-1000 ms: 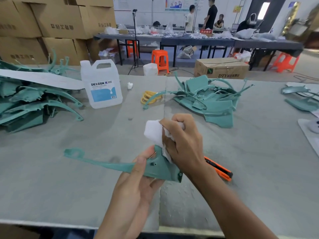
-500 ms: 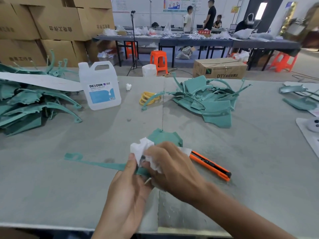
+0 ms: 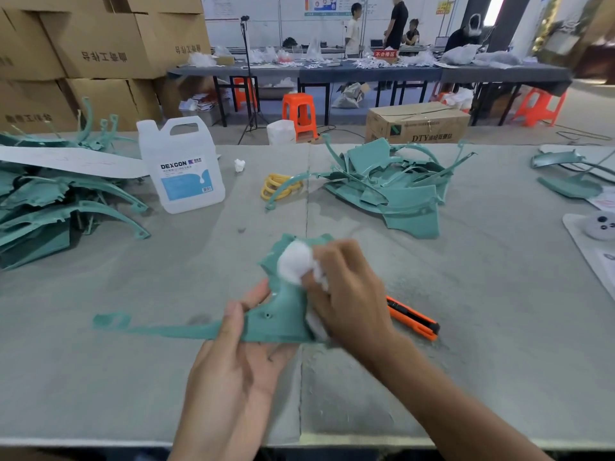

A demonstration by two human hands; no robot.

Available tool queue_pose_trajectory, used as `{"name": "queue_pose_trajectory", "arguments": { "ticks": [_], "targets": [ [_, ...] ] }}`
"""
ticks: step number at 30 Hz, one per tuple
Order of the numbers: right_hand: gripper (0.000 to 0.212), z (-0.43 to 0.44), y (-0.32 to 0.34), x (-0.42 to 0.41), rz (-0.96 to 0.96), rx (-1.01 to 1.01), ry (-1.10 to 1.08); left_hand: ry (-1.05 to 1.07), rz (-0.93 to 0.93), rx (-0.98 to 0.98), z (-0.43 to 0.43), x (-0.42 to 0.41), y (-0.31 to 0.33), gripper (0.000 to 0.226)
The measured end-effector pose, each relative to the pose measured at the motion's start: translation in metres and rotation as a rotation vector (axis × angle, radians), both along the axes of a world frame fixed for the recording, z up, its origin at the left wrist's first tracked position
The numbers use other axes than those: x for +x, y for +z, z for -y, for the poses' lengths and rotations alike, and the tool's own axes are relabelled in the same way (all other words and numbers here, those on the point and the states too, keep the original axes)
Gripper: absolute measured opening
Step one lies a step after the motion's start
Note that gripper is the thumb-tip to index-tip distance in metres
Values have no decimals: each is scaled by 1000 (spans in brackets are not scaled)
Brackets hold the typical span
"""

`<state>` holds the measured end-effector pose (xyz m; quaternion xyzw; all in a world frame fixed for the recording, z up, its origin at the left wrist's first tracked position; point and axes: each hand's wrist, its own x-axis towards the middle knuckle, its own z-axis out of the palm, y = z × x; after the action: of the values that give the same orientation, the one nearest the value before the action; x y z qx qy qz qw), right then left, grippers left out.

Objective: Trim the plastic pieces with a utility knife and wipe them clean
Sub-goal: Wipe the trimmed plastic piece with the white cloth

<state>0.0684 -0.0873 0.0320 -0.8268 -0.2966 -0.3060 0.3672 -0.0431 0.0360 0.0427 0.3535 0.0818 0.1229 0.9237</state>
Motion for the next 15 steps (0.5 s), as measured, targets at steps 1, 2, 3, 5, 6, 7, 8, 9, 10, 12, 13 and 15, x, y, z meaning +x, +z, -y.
{"name": "queue_pose_trajectory", "arguments": {
  "ticks": [1, 2, 3, 5, 6, 7, 8, 9, 10, 12, 13, 15],
  "targets": [
    [11, 6, -1, 15, -95, 19, -93, 10, -4, -24, -3, -3, 0, 50],
    [11, 12, -1, 29, -207, 40, -171, 17, -10, -40, -5, -4, 0, 53],
    [12, 18, 0, 41, -291, 49, -228, 20, -16, -47, -5, -5, 1, 55],
    [2, 24, 3, 46, -283, 117, -235, 45, -20, -62, -5, -8, 2, 54],
    [7, 22, 7, 40, -227, 187, -209, 70, -19, -64, -5, -7, 4, 53],
    [12, 17, 10, 29, -184, 260, -170, 99, -23, -69, -3, -7, 4, 52],
    [10, 12, 12, 13, -144, 296, -106, 118, -34, -71, -3, -2, 5, 52],
    [6, 5, 8, -4, -116, 283, -15, 121, -49, -70, -2, 1, 4, 52],
    [8, -2, 1, -20, -86, 215, 83, 96, -76, -51, 1, 5, 6, 51],
    [17, -9, -18, -38, -17, 1, 246, 50, -139, -4, 4, 9, 7, 48],
    [19, -8, -26, -35, 19, -60, 244, 46, -131, 1, 6, 9, 8, 48],
    [18, 3, -33, -9, -44, -25, 45, 69, -68, 15, 6, 2, 13, 50]
  ]
}}
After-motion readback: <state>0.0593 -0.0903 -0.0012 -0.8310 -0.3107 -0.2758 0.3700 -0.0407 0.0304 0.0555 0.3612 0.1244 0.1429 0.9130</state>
